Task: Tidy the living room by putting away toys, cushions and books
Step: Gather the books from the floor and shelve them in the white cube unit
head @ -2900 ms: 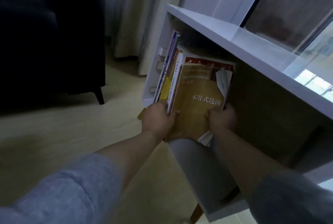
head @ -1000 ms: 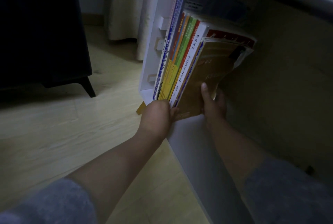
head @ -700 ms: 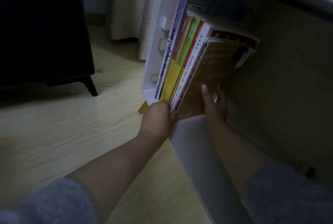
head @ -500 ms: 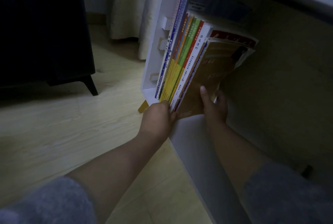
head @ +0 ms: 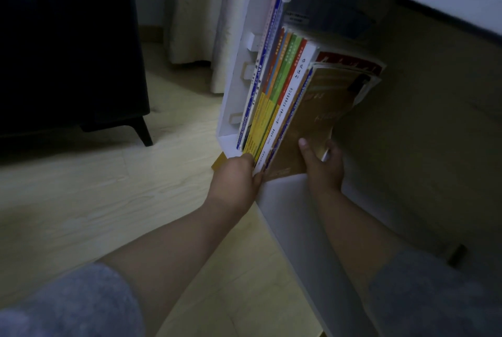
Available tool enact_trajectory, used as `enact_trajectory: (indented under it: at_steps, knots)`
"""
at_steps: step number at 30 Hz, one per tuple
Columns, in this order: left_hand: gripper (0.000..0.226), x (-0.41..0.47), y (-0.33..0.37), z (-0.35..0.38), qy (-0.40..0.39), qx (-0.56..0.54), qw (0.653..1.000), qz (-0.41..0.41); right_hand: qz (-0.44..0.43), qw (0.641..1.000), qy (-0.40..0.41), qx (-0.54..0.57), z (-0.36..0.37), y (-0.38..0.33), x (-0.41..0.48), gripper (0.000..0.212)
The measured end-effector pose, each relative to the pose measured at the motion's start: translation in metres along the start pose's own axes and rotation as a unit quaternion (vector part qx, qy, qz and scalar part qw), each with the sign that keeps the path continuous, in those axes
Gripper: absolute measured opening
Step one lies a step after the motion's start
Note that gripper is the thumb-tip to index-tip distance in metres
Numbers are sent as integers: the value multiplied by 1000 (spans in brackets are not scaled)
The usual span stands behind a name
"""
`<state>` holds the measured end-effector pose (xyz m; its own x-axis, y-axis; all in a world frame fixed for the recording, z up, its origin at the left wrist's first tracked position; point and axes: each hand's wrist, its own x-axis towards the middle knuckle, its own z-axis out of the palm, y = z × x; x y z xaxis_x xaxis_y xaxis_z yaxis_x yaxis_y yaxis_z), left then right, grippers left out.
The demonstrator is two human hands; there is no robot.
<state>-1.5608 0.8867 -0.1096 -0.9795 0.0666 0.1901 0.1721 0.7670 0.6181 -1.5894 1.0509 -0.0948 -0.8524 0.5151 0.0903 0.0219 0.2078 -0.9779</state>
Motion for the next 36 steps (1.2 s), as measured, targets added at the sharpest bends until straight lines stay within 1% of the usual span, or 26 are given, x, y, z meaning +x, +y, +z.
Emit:
enact_trajectory:
  at_steps: [12,16,20,22,24,26,29,33,36]
  knots:
    - [23,-6,-1,-9,0,5,1000,5,-8,1000,7,-8,2,-14,-15,63]
    - [23,-8,1,-16,1,10,1000,6,-13,1000,6,-27,4,-19,-28,62]
    - [23,-14,1,-29,10,19,1000,16,-10,999,37,-32,6,-28,-48,56]
    - [24,-19,2,-38,8,27,999,22,-15,998,35,-49,6,-32,-64,48]
    - [29,-26,1,-48,7,35,999,25,-28,997,3,-77,4,-36,-86,42]
    - [34,-35,-2,-59,11,41,999,21,-50,993,-55,-96,-1,-40,-111,36]
    - [34,-51,-10,-68,11,43,999,8,-70,985,-113,-107,-14,-38,-135,25]
    - [35,-76,-18,-84,-4,68,998,-2,-72,975,-184,-105,-20,-34,-155,29]
    - [36,-93,-23,-96,-2,58,998,-29,-75,966,-228,-100,-13,-28,-170,30]
